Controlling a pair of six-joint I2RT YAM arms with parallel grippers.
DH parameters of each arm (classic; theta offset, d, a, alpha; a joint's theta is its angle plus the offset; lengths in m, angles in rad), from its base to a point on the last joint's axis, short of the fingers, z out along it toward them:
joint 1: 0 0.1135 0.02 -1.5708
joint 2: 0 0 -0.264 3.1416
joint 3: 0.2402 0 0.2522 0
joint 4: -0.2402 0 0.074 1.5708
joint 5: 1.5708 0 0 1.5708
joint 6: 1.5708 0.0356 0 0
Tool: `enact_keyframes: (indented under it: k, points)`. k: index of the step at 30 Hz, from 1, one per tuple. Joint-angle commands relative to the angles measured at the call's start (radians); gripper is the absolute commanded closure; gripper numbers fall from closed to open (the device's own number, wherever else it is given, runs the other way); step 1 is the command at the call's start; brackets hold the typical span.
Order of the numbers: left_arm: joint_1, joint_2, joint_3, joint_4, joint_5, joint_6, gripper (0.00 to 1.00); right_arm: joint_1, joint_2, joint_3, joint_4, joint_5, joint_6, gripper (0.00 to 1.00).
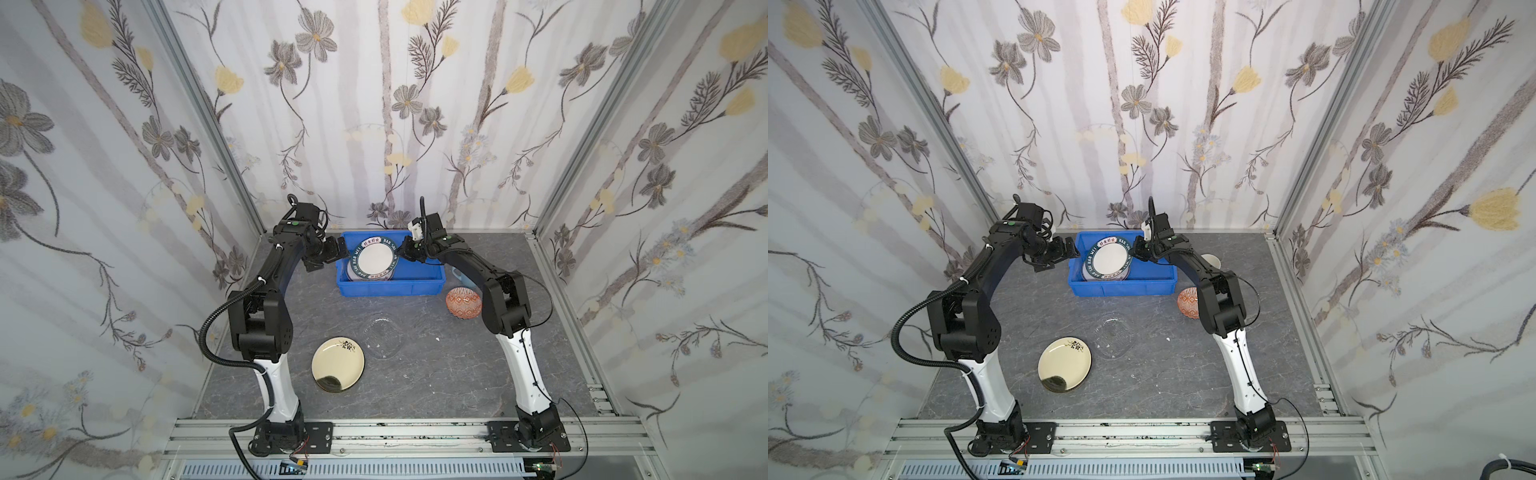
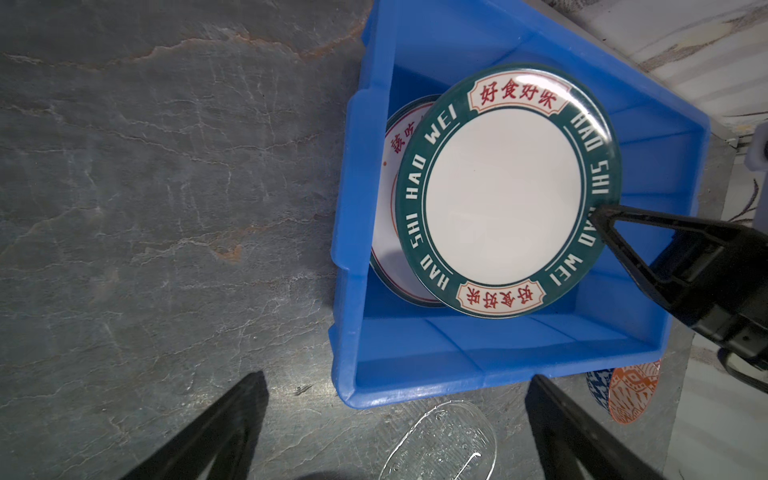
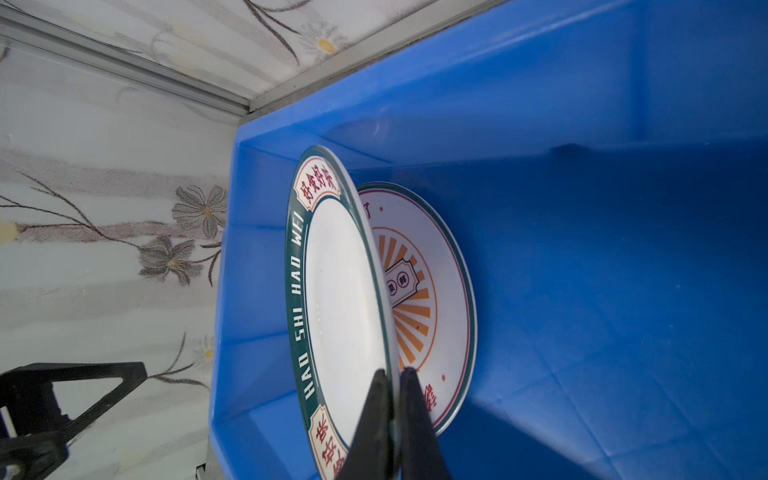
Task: Place the mixed dishes into the plastic bin
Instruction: 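Lower the green-rimmed plate onto the sunburst plate and open the right gripper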
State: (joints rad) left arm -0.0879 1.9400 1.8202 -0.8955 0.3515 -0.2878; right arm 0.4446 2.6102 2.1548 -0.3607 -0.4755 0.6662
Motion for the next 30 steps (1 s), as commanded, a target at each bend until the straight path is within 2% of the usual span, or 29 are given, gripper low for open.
enact_keyframes:
  k: [1,11,20,26,30]
  points:
    - [0.011,0.009,0.023,-0.006,0.014,0.012,0.0,0.0,0.051,0.068,0.044,-0.018,0.021,1.0]
    - [0.027,0.039,0.03,-0.011,0.04,0.015,0.0,0.019,0.124,0.109,0.033,-0.027,0.03,0.97]
    - [0.029,0.031,-0.019,0.01,0.058,0.01,0.0,0.027,0.12,0.109,-0.016,-0.016,0.004,0.7]
    - [0.03,0.019,-0.062,0.036,0.064,0.006,0.0,0.036,0.091,0.109,-0.092,0.025,-0.045,0.62]
    - [0.031,0.008,-0.092,0.057,0.066,0.0,0.0,0.038,0.082,0.109,-0.117,0.039,-0.065,0.61]
